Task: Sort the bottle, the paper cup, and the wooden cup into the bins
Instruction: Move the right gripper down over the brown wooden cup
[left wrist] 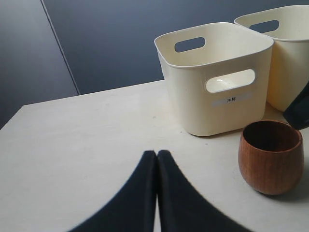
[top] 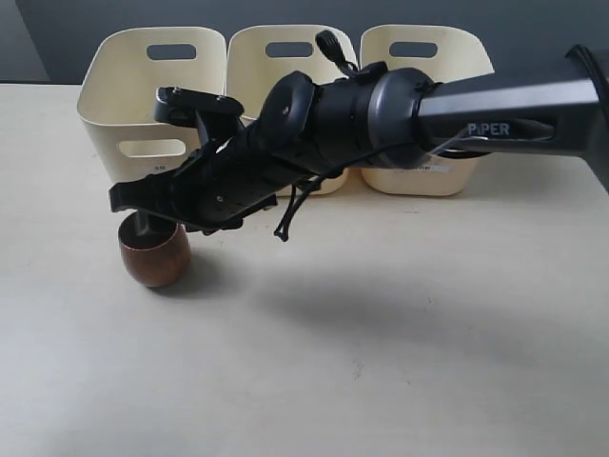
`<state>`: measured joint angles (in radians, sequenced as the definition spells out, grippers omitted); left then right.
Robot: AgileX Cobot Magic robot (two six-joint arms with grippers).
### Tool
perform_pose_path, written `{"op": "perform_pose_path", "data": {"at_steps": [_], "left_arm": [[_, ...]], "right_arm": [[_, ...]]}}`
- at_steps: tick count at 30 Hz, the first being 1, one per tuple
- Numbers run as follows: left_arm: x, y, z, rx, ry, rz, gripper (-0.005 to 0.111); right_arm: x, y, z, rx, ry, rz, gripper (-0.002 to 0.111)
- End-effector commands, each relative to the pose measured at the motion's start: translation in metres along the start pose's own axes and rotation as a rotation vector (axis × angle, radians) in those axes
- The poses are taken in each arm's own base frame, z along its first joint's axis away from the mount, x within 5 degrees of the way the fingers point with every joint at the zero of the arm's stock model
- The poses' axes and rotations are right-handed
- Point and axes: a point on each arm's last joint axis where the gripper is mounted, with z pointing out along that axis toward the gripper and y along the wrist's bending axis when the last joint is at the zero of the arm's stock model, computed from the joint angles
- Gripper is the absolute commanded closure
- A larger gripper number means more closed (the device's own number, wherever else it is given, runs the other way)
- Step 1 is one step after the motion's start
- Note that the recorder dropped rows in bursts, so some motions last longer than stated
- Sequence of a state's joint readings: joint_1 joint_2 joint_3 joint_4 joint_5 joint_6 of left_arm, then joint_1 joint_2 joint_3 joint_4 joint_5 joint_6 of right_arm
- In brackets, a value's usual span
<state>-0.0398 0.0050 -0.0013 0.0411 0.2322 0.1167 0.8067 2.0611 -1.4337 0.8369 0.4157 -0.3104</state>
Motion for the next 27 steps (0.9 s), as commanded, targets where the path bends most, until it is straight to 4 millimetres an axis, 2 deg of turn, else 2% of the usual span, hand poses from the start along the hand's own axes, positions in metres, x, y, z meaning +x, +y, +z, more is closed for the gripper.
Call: {"op": "perform_pose_path", "data": {"at_steps": [1,27], "left_arm": [[0.0001,-0.0002,-0.0003,0.003,-0.005,-0.002,0.107],[0.0001,-0.0001,-0.0003,0.002,-0.005,0.001,0.107]], "right_arm": [[-0.0003,-0.0028,0.0031,0.017,-0.02,-0.009,0.054],[-0.0039,-0.0042,0.0029,0.033,-0.059,-0.014,0.054]]}}
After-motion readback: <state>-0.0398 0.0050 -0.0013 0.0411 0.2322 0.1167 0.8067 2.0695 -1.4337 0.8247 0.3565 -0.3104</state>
